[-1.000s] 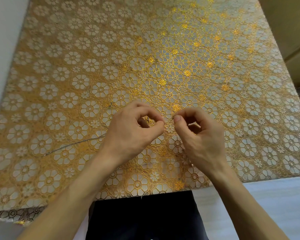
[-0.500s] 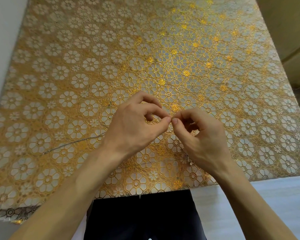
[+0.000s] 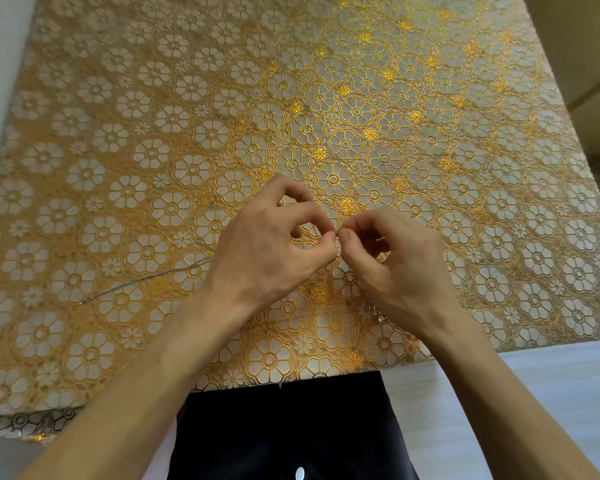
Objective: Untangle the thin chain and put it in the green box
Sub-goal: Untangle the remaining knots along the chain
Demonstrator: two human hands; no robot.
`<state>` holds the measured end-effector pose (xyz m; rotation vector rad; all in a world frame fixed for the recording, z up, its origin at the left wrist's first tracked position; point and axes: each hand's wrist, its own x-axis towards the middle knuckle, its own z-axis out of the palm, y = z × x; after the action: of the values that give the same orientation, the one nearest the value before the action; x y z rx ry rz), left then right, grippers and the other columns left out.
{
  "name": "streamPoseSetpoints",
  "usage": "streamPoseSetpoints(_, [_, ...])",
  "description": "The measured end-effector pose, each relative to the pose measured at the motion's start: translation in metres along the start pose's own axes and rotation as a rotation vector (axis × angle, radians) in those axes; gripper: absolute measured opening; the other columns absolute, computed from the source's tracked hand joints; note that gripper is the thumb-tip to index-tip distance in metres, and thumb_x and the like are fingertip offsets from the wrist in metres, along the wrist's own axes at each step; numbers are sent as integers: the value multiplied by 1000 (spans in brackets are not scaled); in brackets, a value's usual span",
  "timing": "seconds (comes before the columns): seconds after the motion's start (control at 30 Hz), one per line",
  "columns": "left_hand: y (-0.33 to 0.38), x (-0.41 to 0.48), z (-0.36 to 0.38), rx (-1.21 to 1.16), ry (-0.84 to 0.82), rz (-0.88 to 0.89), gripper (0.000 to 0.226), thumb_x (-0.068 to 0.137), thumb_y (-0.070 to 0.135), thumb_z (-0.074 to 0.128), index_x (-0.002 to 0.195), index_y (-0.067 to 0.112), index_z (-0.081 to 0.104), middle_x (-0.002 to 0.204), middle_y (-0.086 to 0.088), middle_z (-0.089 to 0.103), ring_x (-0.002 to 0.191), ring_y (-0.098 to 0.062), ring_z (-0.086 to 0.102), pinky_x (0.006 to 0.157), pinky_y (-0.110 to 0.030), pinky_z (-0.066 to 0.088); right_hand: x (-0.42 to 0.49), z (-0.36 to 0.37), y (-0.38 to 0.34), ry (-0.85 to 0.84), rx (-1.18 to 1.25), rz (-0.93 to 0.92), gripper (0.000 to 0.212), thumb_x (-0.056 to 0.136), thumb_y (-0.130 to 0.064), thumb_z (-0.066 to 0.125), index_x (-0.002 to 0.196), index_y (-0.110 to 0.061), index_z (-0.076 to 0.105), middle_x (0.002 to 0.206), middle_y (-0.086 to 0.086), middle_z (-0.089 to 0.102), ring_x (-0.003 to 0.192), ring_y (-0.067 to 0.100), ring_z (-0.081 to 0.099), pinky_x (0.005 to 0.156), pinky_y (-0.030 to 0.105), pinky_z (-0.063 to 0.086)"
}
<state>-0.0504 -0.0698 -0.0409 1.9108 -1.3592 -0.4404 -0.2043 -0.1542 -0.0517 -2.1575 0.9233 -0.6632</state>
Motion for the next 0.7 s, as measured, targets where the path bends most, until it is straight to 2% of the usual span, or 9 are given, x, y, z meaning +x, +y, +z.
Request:
streamPoseSetpoints(0.13, [2, -1, 0, 30, 10, 10, 14, 80, 46, 68, 82, 34, 73, 104, 15, 55, 72, -5, 59, 56, -34, 54, 0, -1, 0, -9, 46, 26, 10, 89, -25, 65, 90, -16, 71, 83, -8, 69, 74, 10, 64, 66, 25, 51])
streamPoseSetpoints(0.27, [3, -2, 0, 74, -37, 14, 15, 78, 46, 64, 78, 32, 69, 103, 17, 53, 72, -6, 60, 56, -32, 54, 0, -1, 1, -53, -54, -50, 15, 89, -30, 60, 88, -17, 68, 82, -11, 62, 72, 8, 57, 66, 27, 49])
streamPoseSetpoints(0.4, [-2, 1, -6, -82, -129, -33, 17, 71, 48, 64, 75, 32, 70, 102, 16, 56, 75, -8, 63, 58, -10, 41, 0, -5, -2, -131, -61, -76, 16, 88, -33, 57, 86, -19, 65, 78, -16, 58, 70, 9, 56, 64, 27, 47])
streamPoseSetpoints(0.47, [-4, 1, -7, -171, -129, -63, 15, 71, 46, 65, 75, 32, 70, 101, 14, 57, 76, -9, 64, 61, -7, 39, 0, -5, -5, -162, 19, -1, 11, 90, -30, 59, 86, -21, 65, 75, -16, 61, 68, 7, 58, 60, 23, 47])
streamPoseSetpoints(0.57, [-5, 0, -6, -184, -94, -59, 9, 74, 39, 69, 77, 31, 70, 101, 14, 56, 78, -8, 64, 61, -7, 40, 0, -4, -8, -200, 332, 223, 12, 96, -15, 63, 85, -19, 65, 65, -19, 59, 54, 2, 51, 50, 12, 38])
streamPoseSetpoints(0.7, [-4, -1, -8, -184, -95, -65, 9, 76, 41, 69, 78, 32, 71, 101, 13, 57, 79, -8, 62, 61, -6, 38, -3, -2, -10, -181, 390, 252, 11, 97, -14, 63, 86, -16, 66, 66, -17, 59, 55, 1, 48, 53, 15, 37])
